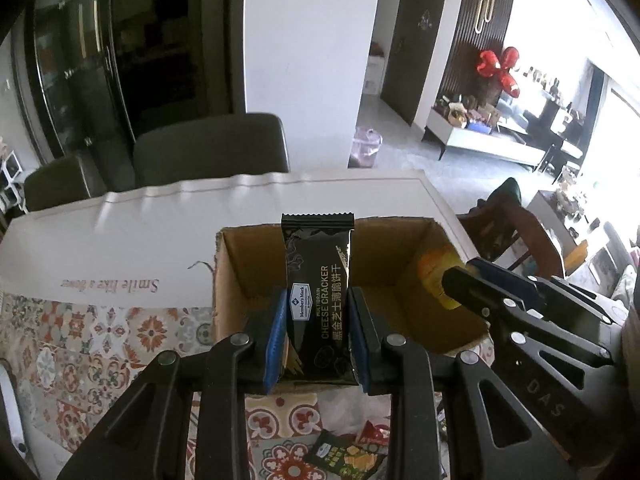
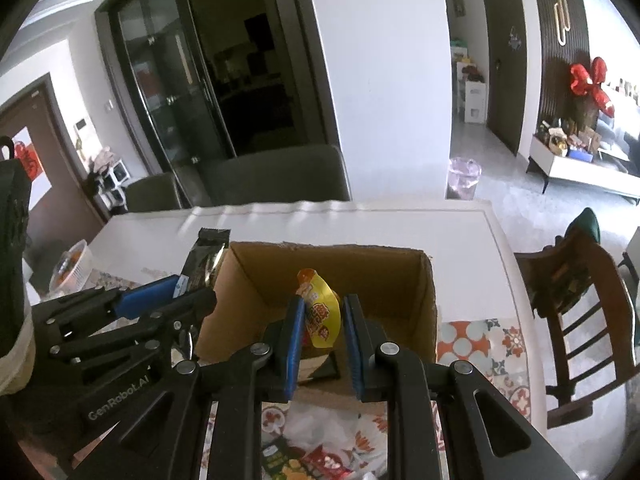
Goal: Organize snacks
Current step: 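Carry both snacks over the box and open both grippers to drop them, then grasp the white-wrapped bar with the left gripper while the right grasps a green cracker pack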
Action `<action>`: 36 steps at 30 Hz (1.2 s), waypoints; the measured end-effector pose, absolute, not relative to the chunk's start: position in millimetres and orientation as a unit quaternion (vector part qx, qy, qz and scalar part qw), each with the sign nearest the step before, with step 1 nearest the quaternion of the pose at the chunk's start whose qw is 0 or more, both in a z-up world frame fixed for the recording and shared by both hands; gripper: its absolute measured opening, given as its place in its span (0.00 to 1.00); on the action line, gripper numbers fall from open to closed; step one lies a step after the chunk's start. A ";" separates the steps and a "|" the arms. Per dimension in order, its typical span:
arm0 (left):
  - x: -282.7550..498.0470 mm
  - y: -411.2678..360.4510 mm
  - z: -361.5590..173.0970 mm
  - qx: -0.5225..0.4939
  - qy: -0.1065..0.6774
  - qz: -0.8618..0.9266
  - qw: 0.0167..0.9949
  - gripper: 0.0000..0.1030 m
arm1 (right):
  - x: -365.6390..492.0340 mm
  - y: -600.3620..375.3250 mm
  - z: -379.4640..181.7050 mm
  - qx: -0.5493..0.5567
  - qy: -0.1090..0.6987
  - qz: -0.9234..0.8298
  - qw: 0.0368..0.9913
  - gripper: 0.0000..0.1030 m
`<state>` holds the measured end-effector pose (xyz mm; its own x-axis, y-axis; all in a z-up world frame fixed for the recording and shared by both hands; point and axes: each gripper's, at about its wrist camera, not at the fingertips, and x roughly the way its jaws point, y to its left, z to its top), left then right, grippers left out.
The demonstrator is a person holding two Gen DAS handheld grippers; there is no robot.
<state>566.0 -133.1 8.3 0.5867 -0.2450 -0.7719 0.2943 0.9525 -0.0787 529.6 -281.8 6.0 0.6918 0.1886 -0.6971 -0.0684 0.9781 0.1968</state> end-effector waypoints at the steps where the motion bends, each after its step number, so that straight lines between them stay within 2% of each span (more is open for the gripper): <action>1: 569.7 -133.4 5.4 0.029 0.430 -0.150 0.890 0.32 | 534.8 -283.5 2.0 0.079 0.392 0.072 0.914 0.21; 3: 575.2 -133.3 0.7 0.026 0.436 -0.147 0.888 0.43 | 539.9 -287.6 -1.8 0.080 0.395 0.063 0.913 0.22; 4: 576.1 -131.8 -0.5 0.021 0.436 -0.144 0.888 0.48 | 541.4 -289.8 -4.0 0.079 0.399 0.056 0.912 0.27; 5: 575.9 -130.4 -1.4 0.017 0.435 -0.142 0.889 0.49 | 542.3 -291.0 -6.0 0.080 0.403 0.049 0.911 0.40; 6: 574.6 -130.2 -1.7 0.019 0.435 -0.141 0.889 0.49 | 542.1 -292.2 -7.9 0.082 0.406 0.043 0.909 0.45; 9: 567.6 -132.0 -2.0 0.031 0.434 -0.143 0.889 0.53 | 537.4 -297.5 -14.1 0.082 0.413 0.029 0.906 0.46; 10: 563.4 -132.6 -2.0 0.035 0.433 -0.142 0.889 0.58 | 535.2 -299.5 -15.7 0.084 0.416 0.026 0.905 0.46; 14: 547.1 -132.5 -1.0 0.046 0.434 -0.137 0.889 0.61 | 522.7 -302.5 -14.8 0.085 0.421 0.020 0.903 0.47; 15: 541.9 -131.6 -0.2 0.045 0.436 -0.136 0.888 0.62 | 518.5 -303.8 -14.4 0.084 0.421 0.017 0.903 0.49; 17: 531.4 -128.8 1.9 0.040 0.435 -0.139 0.889 0.64 | 507.2 -306.4 -12.6 0.085 0.420 0.007 0.904 0.63; 27: 466.2 -124.9 9.8 0.062 0.415 -0.166 0.892 0.64 | 437.7 -319.9 -2.6 0.091 0.410 -0.033 0.907 0.63; 36: 430.9 -136.4 -10.3 0.102 0.427 -0.200 0.876 0.63 | 392.4 -326.9 -16.3 0.086 0.424 -0.058 0.900 0.63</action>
